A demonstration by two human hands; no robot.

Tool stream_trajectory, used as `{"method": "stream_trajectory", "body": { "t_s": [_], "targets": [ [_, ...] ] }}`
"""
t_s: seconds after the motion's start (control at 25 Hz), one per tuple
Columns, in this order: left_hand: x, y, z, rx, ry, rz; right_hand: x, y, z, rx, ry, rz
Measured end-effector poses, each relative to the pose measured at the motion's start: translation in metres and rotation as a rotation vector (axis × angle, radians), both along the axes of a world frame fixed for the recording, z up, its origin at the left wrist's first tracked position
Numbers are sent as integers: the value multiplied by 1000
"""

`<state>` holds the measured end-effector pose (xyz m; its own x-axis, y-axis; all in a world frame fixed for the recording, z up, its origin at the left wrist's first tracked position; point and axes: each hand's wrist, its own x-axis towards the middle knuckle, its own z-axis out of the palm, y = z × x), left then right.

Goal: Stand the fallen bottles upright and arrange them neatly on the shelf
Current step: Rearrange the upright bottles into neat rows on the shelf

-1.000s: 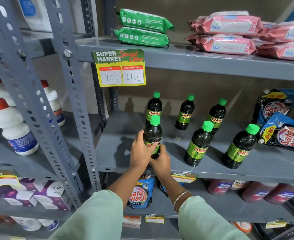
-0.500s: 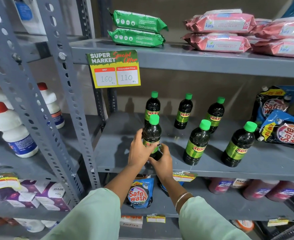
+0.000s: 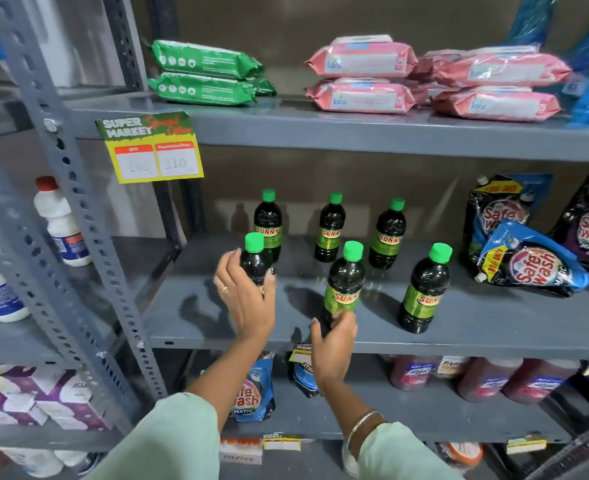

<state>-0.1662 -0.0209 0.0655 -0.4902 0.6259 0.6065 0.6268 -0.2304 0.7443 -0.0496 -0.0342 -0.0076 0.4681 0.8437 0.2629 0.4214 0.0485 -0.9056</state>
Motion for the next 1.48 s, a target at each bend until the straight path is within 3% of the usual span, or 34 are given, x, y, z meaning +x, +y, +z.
{"method": "stream_trajectory", "body": {
  "t_s": [0.16, 0.28, 0.44, 0.8, 1.2, 1.32, 1.48],
  "targets": [
    [62, -7, -6, -71, 140, -241, 35, 8, 1, -34, 79, -8],
    [89, 9, -6, -317, 30, -478, 58, 19, 2, -77, 63, 163],
    [107, 25, -1, -411, -94, -424, 75, 32, 12, -110, 147, 384],
    [115, 35, -3, -434, -117, -401, 87, 38, 13, -128, 102, 353],
    [107, 38, -9, -444, -92, -516, 93, 29, 9, -173, 36, 269],
    [114, 28, -4, -312, -24, -407, 107, 18, 4, -127, -13, 93],
    [143, 13, 1, 35, 308, -342, 139, 9, 3, -98, -10, -171]
  ]
}}
